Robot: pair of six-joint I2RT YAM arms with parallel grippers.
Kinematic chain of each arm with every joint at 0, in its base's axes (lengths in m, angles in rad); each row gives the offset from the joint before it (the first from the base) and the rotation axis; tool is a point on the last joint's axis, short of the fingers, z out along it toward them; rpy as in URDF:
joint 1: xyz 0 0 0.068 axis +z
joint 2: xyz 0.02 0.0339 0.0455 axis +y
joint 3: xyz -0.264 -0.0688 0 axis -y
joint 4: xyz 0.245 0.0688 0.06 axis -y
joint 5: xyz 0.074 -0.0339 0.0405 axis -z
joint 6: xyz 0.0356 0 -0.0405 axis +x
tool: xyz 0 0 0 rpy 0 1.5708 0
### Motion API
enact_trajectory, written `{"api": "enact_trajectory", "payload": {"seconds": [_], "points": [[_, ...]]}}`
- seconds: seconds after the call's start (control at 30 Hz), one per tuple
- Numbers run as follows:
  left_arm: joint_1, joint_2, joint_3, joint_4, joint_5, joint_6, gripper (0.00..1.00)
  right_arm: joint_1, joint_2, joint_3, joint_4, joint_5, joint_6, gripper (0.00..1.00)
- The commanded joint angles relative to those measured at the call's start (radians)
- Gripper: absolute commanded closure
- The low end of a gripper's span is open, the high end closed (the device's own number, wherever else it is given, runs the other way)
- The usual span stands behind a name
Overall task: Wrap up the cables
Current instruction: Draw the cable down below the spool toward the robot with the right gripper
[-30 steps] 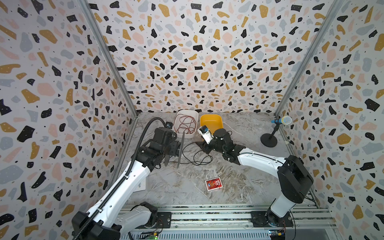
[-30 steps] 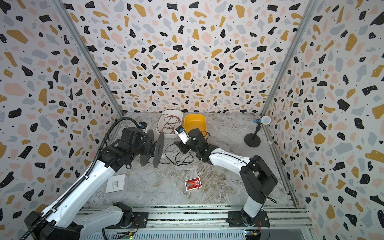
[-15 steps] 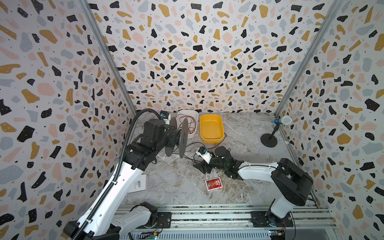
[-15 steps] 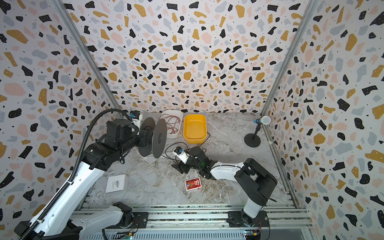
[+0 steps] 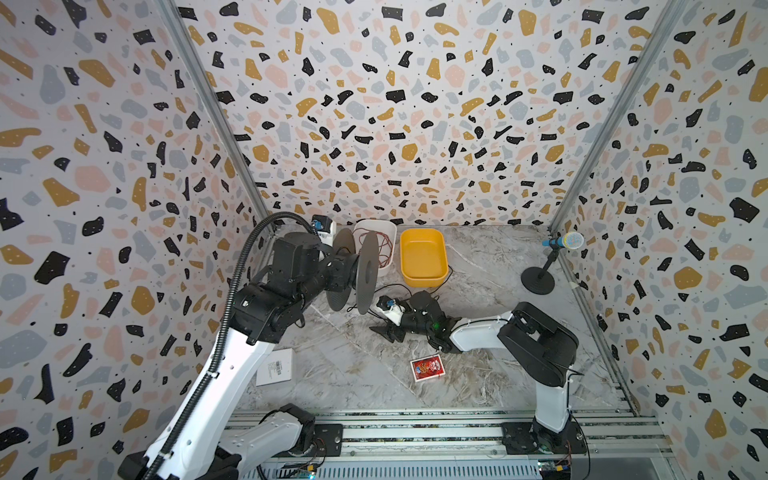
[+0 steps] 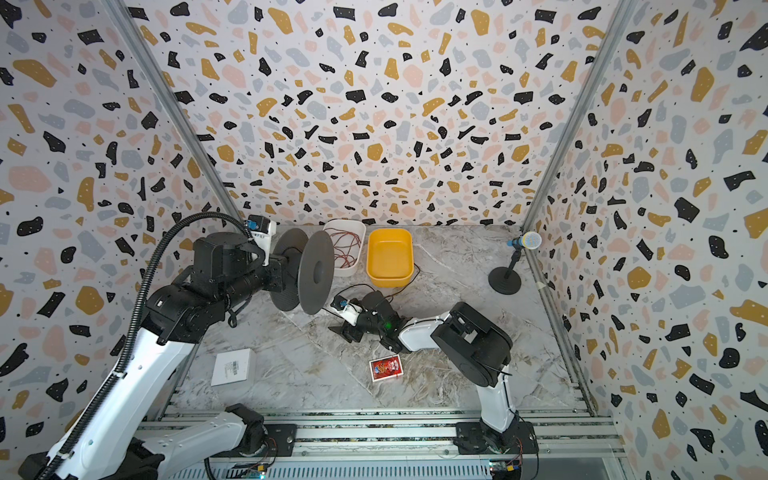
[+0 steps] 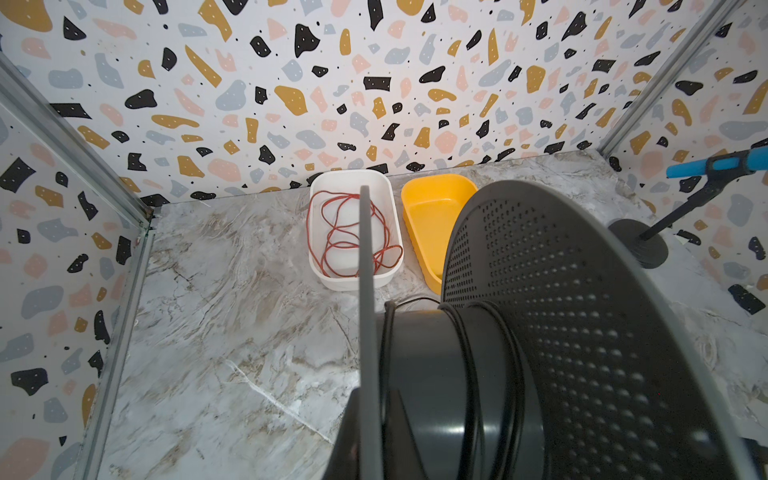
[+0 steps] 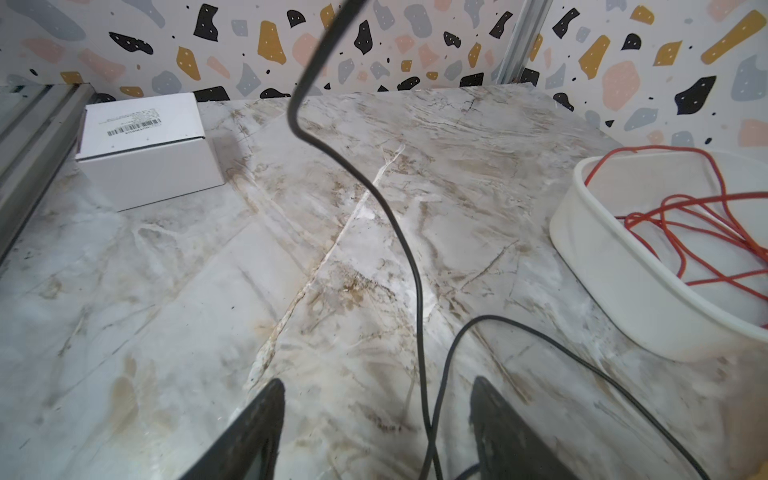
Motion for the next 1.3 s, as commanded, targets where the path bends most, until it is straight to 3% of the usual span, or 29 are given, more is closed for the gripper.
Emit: {"api": "enact_trajectory", "payload": {"seconds": [0.0, 0.2, 0.4, 0.73, 0.83, 0.97, 1.13, 1.27], "points": [[-0.001, -0.024, 0.055, 0.064, 0.02, -0.019, 1.0, 0.003, 0.045, 0.093, 0.025, 0.014, -0.025, 0.3], [-0.001, -0.025, 0.065, 0.056, 0.035, -0.024, 1.0, -0.013, 0.169, 0.247, -0.02, 0.017, 0.01, 0.32], [-0.002, -0.018, 0.096, 0.037, 0.029, -0.024, 1.0, -0.019, 0.19, 0.271, -0.046, -0.016, 0.028, 0.47], [0.003, 0.004, 0.134, 0.048, 0.011, -0.034, 1.0, -0.005, 0.162, 0.207, -0.054, -0.059, 0.129, 0.95], [0.009, 0.012, 0.125, 0.056, -0.037, -0.042, 1.0, 0.015, 0.104, 0.131, -0.025, 0.027, 0.159, 1.0], [0.02, 0.027, 0.087, 0.09, -0.111, -0.064, 1.0, 0.074, 0.001, 0.03, -0.028, 0.244, 0.148, 1.0], [0.022, 0.052, -0.013, 0.172, -0.217, -0.098, 1.0, 0.18, -0.101, -0.015, -0.134, 0.482, 0.068, 1.0], [0.022, 0.067, -0.1, 0.242, -0.263, -0.125, 1.0, 0.26, -0.187, -0.029, -0.232, 0.606, 0.018, 1.0]]}}
